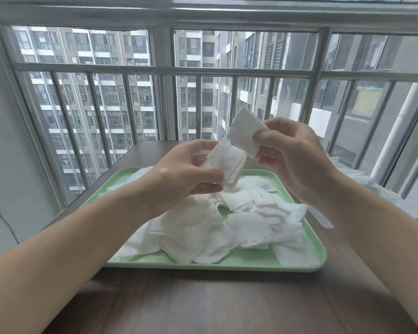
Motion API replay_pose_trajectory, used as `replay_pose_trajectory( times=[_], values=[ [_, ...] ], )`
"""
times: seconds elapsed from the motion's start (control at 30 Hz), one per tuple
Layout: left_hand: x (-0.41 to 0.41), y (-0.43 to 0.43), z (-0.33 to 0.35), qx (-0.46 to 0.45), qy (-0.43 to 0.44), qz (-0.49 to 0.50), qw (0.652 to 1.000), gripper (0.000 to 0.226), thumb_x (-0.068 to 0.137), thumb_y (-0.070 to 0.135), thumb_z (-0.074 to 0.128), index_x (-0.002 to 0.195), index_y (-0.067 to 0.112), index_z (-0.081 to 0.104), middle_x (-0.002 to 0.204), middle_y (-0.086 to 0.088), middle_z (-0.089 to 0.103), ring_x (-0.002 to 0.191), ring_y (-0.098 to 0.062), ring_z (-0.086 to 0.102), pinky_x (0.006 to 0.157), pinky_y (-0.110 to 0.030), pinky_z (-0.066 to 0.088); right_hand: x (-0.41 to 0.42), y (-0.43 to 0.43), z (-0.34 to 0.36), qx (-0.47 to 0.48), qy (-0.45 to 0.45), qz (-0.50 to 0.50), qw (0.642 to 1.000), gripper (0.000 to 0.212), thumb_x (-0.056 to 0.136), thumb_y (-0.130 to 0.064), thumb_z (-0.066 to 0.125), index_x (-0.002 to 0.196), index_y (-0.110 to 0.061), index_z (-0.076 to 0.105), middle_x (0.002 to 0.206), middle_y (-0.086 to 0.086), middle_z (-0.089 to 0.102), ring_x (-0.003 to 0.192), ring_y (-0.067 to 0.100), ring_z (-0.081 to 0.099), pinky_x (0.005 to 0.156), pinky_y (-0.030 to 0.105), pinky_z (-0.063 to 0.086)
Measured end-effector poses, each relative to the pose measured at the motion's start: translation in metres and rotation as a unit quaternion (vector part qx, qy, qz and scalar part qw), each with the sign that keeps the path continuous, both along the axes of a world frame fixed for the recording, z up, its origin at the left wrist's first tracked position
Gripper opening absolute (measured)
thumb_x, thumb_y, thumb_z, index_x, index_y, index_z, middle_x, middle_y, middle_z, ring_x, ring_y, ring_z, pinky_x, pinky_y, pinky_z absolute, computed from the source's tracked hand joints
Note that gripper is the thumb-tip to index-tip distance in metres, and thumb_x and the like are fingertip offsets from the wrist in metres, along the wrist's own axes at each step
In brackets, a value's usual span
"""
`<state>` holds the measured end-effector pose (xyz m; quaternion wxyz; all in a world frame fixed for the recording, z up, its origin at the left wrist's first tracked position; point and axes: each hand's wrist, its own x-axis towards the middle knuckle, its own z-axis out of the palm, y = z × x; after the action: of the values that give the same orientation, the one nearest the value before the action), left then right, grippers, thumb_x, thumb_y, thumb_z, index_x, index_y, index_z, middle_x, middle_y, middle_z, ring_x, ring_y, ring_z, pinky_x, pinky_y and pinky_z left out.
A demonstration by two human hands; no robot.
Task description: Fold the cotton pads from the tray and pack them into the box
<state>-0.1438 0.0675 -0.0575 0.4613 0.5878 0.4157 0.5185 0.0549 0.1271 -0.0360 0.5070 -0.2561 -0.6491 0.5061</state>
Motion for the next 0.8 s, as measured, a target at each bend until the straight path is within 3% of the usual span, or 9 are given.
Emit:
replay_pose_trajectory(
  times=[0.13,0.3,0.4,0.47,0.7,0.8],
  values=[
    [-0.001,0.001,0.0,0.013,-0.001,-0.003,1.0,0.051,0.081,-0.012,0.072,0.127,0.009,0.062,0.094,-0.005,0.074,0.086,-0.021,0.073,0.071,-0.026,0.06,-0.002,-0.001,-0.004,0.023,-0.055,0.04,0.997,0.009,0.089,-0.003,0.067,0.085,-0.011,0.068,0.08,0.004,0.067,0.074,0.016,0.059,0.062,0.026,0.047],
    [0.0,-0.001,0.001,0.019,0.04,-0.012,0.999,0.042,0.086,-0.014,0.064,0.11,0.019,0.071,0.098,-0.004,0.076,0.091,-0.018,0.073,0.072,-0.025,0.059,-0.002,0.0,-0.007,0.071,-0.115,0.021,0.991,0.011,0.093,-0.007,0.065,0.1,-0.006,0.074,0.104,0.019,0.071,0.098,0.037,0.066,0.088,0.051,0.055],
    [0.0,-0.001,0.0,0.025,0.056,-0.017,0.998,0.04,0.086,-0.01,0.068,0.114,0.018,0.071,0.108,-0.008,0.075,0.098,-0.019,0.073,0.078,-0.028,0.061,-0.003,-0.002,-0.008,0.102,-0.131,0.001,0.986,0.011,0.092,-0.009,0.068,0.101,-0.009,0.075,0.103,0.018,0.072,0.087,0.024,0.068,0.075,0.035,0.058],
    [0.0,-0.001,0.0,0.027,0.061,-0.016,0.998,0.041,0.086,-0.009,0.069,0.117,0.018,0.069,0.107,-0.007,0.075,0.099,-0.02,0.073,0.079,-0.029,0.061,-0.003,-0.001,-0.009,0.112,-0.128,-0.006,0.985,0.011,0.09,-0.01,0.071,0.1,-0.011,0.075,0.1,0.018,0.072,0.079,0.014,0.064,0.063,0.025,0.052],
    [0.001,-0.002,0.0,0.037,0.119,-0.023,0.992,0.044,0.087,-0.014,0.063,0.119,0.016,0.067,0.103,-0.006,0.072,0.1,-0.022,0.072,0.083,-0.035,0.062,-0.003,0.004,-0.013,0.143,-0.135,-0.023,0.98,0.016,0.082,-0.01,0.08,0.096,-0.004,0.075,0.086,0.012,0.072,0.069,0.011,0.058,0.057,0.016,0.047],
    [-0.001,-0.003,0.005,0.009,0.119,-0.046,0.992,0.043,0.077,0.003,0.065,0.118,0.017,0.068,0.104,-0.002,0.074,0.105,-0.025,0.071,0.09,-0.039,0.059,-0.002,0.006,-0.013,0.156,-0.137,-0.031,0.978,0.019,0.078,-0.011,0.083,0.094,-0.004,0.075,0.086,0.012,0.074,0.071,0.015,0.063,0.062,0.021,0.052]
  ],
)
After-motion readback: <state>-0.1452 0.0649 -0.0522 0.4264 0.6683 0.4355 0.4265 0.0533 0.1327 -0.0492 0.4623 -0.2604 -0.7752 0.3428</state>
